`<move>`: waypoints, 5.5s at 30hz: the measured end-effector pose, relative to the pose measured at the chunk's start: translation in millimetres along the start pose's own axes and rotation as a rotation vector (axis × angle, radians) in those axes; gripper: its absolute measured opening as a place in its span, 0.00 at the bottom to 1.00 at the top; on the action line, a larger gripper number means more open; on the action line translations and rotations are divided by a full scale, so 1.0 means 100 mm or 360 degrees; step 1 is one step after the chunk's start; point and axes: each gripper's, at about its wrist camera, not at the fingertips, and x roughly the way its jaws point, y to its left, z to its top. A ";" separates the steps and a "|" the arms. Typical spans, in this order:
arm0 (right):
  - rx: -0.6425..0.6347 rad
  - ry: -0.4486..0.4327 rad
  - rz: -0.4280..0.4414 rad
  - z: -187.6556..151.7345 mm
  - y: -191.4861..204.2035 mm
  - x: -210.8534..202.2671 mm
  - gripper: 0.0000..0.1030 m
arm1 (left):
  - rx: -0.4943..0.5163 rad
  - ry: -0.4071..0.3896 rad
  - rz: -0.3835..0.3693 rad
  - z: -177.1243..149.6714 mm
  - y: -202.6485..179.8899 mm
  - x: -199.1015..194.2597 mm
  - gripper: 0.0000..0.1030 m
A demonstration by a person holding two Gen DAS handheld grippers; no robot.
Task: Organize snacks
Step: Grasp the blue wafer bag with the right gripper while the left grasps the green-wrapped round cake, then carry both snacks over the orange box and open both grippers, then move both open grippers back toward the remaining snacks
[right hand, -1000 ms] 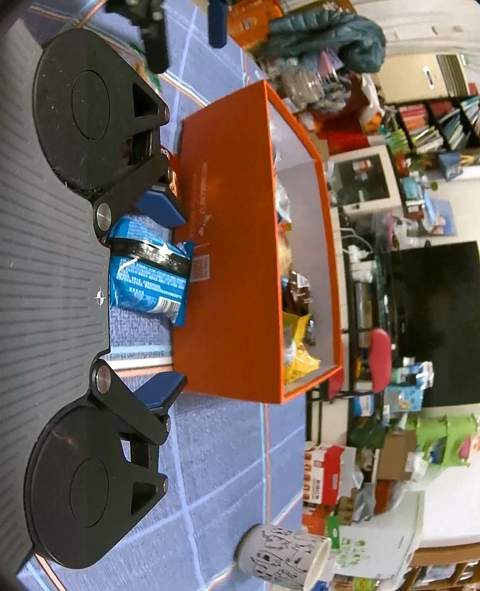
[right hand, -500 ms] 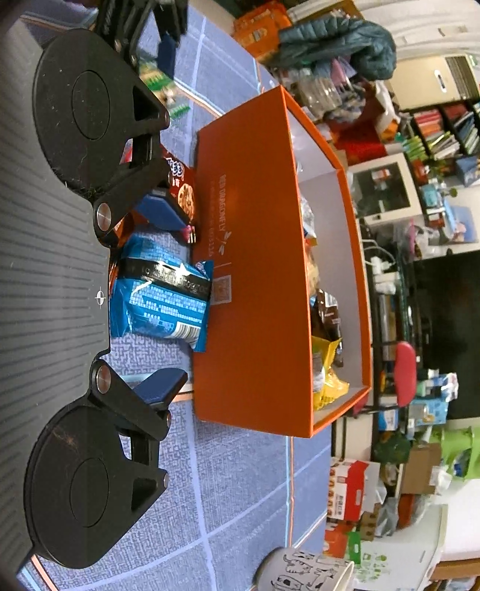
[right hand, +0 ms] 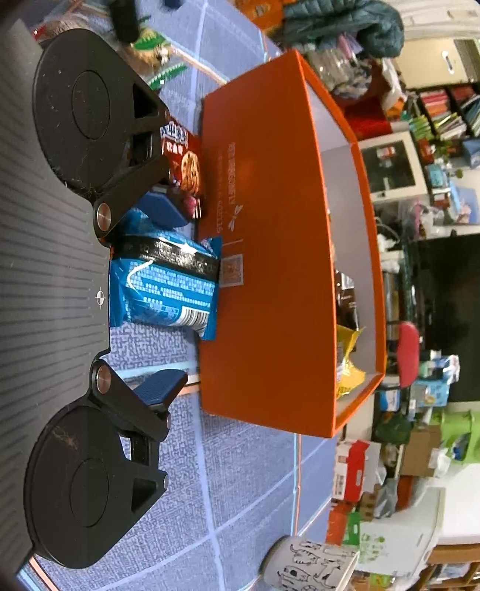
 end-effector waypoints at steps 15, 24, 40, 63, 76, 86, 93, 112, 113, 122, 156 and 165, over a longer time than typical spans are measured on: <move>-0.0043 0.0090 0.0008 -0.04 0.10 0.12 0.65 | 0.0212 0.0155 -0.0073 -0.03 0.06 0.32 0.71; -0.0103 0.0090 0.0013 -0.05 0.08 0.09 0.61 | 0.0139 0.0184 -0.0079 -0.04 -0.01 0.40 0.65; -0.0128 0.0101 0.0065 -0.05 0.03 0.01 0.41 | 0.0037 0.0189 -0.0010 -0.05 0.01 0.36 0.48; -0.0153 0.0120 0.0108 0.02 -0.02 -0.03 0.37 | 0.0035 0.0192 -0.0029 -0.05 -0.06 0.36 0.45; -0.0211 0.0028 0.0149 0.05 -0.02 -0.26 0.37 | 0.0045 0.0154 0.0008 -0.01 -0.07 0.27 0.45; -0.0268 -0.0046 0.0178 0.08 0.03 -0.47 0.37 | 0.0028 0.0071 0.0058 0.11 -0.11 0.06 0.45; -0.0261 -0.0082 0.0209 0.14 0.07 -0.61 0.37 | -0.0041 0.0046 0.0145 0.27 -0.12 -0.06 0.45; -0.0248 -0.0187 0.0273 0.28 0.24 -0.89 0.37 | -0.0093 -0.0046 0.0296 0.52 -0.21 -0.26 0.45; -0.0246 -0.0193 0.0272 0.29 0.24 -0.91 0.37 | -0.0099 -0.0051 0.0289 0.54 -0.21 -0.27 0.45; -0.0172 -0.0324 0.0192 0.98 0.07 -0.84 0.37 | -0.0178 -0.0134 0.0217 1.21 -0.20 -0.13 0.45; 0.0266 -0.0066 0.0026 -0.55 0.27 -0.88 0.63 | 0.0171 0.0003 -0.0060 -0.27 -0.18 -0.38 0.77; 0.0247 -0.0011 0.0021 -0.54 0.44 -0.58 0.66 | 0.0269 0.0048 -0.0067 -0.30 -0.26 -0.35 0.86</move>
